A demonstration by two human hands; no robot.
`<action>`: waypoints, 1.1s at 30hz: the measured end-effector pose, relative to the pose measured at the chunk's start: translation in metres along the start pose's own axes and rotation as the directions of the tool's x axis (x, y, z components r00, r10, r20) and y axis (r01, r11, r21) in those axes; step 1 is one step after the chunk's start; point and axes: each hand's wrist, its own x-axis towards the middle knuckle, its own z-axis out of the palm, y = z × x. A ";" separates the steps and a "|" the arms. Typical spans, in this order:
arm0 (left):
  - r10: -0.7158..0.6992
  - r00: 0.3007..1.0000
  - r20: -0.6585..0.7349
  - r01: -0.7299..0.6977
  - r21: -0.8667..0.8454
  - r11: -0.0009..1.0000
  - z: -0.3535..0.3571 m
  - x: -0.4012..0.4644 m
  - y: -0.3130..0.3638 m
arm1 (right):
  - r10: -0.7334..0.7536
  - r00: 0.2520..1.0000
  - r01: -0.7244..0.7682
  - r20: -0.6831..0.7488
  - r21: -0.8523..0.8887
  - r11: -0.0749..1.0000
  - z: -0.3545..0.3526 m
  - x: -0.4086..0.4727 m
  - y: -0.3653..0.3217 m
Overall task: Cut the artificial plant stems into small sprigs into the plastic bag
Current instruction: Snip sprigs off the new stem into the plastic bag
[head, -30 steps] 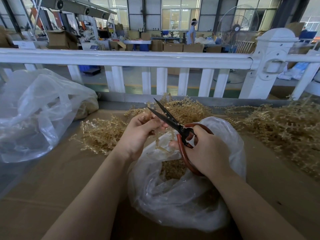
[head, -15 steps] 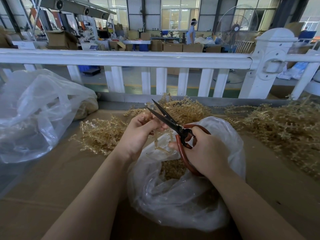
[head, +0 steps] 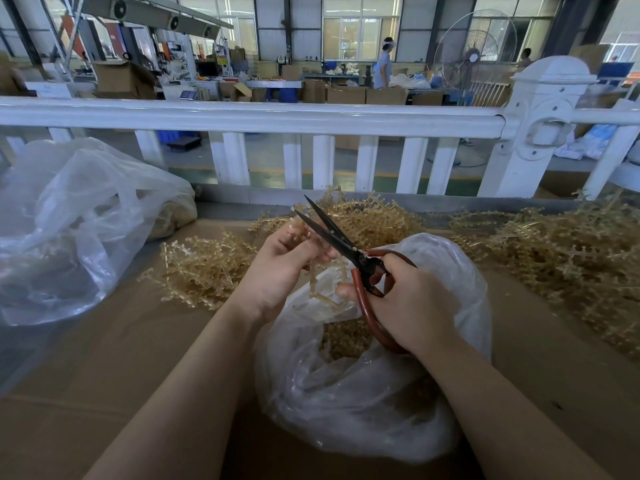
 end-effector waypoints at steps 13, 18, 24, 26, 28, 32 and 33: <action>-0.057 0.996 -0.070 0.056 -0.019 0.998 -0.001 -0.001 -0.002 | -0.035 0.999 0.035 -0.024 -0.023 0.999 0.000 -0.001 0.000; -0.097 0.987 -0.126 0.096 -0.013 0.995 -0.003 0.000 -0.002 | -0.006 1.000 0.008 -0.025 0.066 0.998 0.002 -0.001 -0.001; -0.140 0.974 -0.177 0.149 0.037 0.988 -0.003 0.001 -0.002 | 0.143 0.982 -0.174 0.123 0.305 0.936 -0.001 0.001 -0.004; -0.151 0.977 -0.150 0.160 0.053 0.986 -0.003 0.001 -0.001 | 0.164 0.974 -0.209 0.155 0.354 0.912 0.000 0.002 -0.004; -0.173 0.980 -0.100 0.177 0.032 0.984 -0.001 0.000 0.001 | 0.200 0.964 -0.253 0.172 0.385 0.888 0.000 0.005 -0.005; -0.176 0.984 -0.014 0.176 0.024 0.984 0.007 -0.002 0.004 | 0.253 0.934 -0.349 0.252 0.493 0.797 -0.002 0.008 -0.004; -0.169 0.986 -0.012 0.169 0.024 0.985 0.008 -0.002 0.003 | 0.267 0.928 -0.367 0.260 0.504 0.782 -0.003 0.008 -0.005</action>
